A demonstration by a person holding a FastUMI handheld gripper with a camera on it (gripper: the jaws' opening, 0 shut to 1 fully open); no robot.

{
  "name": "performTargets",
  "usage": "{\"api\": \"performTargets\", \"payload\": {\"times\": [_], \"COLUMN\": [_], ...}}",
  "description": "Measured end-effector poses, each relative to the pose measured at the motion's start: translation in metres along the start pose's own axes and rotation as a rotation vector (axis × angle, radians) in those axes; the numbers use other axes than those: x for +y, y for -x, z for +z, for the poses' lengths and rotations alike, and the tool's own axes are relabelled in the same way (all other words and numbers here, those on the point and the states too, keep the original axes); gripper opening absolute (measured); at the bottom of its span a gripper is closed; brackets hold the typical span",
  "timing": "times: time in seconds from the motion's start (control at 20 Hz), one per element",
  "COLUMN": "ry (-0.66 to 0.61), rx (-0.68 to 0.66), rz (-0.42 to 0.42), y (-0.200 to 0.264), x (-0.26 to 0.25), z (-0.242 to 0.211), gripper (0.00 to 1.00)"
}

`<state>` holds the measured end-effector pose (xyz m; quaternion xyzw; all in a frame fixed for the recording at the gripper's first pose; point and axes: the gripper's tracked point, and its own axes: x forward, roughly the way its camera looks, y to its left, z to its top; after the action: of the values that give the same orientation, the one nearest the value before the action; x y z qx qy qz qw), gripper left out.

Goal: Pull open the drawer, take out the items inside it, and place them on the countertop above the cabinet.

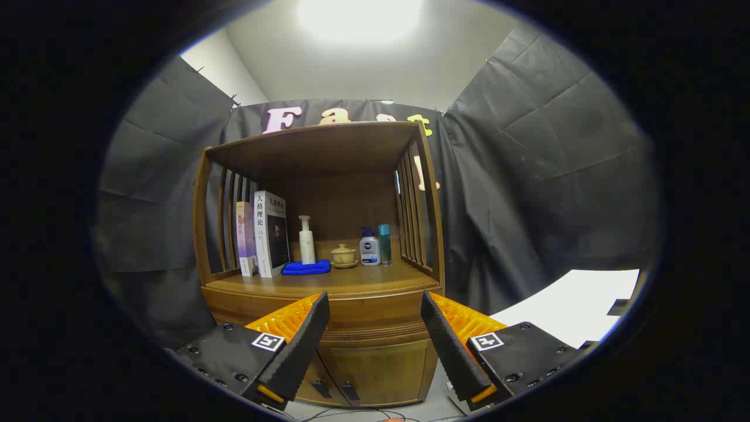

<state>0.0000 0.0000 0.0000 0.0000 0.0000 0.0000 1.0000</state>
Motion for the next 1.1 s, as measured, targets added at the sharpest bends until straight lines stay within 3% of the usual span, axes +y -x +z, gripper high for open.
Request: {"api": "performTargets", "payload": {"times": [1.1], "ry": [-0.030], "rx": [0.010], "rz": [0.033], "y": [-0.011], "x": [0.006], "z": [-0.006], "gripper": [0.99]}}
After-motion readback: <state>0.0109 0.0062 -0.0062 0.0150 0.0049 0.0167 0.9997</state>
